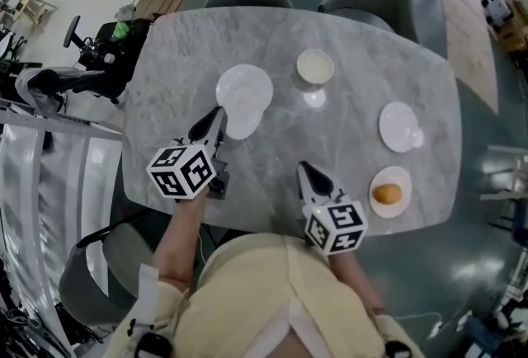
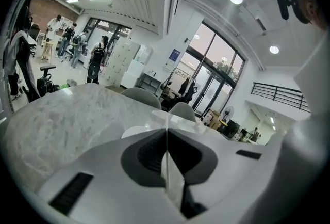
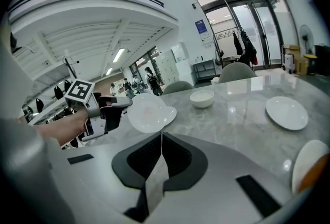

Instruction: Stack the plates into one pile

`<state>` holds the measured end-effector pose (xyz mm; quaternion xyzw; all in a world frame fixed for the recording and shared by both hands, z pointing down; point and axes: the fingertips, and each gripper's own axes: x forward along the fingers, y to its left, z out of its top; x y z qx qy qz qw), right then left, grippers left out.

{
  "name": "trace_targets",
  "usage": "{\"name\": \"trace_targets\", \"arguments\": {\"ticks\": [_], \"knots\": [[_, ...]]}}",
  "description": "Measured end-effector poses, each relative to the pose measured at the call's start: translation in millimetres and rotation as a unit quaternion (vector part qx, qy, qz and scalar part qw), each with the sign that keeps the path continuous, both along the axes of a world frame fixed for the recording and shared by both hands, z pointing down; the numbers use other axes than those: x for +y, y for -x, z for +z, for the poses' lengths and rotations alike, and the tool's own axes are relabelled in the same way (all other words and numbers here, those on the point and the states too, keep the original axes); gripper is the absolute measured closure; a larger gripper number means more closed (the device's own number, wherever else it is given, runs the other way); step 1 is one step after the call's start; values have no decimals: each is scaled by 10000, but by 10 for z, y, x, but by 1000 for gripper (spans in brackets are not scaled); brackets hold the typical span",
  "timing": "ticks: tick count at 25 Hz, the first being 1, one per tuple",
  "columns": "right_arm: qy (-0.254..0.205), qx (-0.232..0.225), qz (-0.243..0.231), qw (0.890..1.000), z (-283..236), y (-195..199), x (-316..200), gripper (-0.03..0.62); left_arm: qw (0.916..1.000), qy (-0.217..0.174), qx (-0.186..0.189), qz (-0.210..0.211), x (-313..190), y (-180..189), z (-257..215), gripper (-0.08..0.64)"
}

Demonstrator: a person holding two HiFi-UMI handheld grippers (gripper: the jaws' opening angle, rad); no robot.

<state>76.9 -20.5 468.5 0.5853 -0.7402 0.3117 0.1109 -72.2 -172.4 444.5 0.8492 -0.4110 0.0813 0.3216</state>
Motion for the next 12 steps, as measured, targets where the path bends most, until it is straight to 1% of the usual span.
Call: {"name": "trace_targets", "arguments": {"ticks": [6,12], "knots": [[108,63,179,9998,42,-87,62,586,9996,-65,152,-208,-260,-74,26,549],[186,56,360,9992,92,-134,98,588,9973,188,521,-478,-448,-81,136,549]]}}
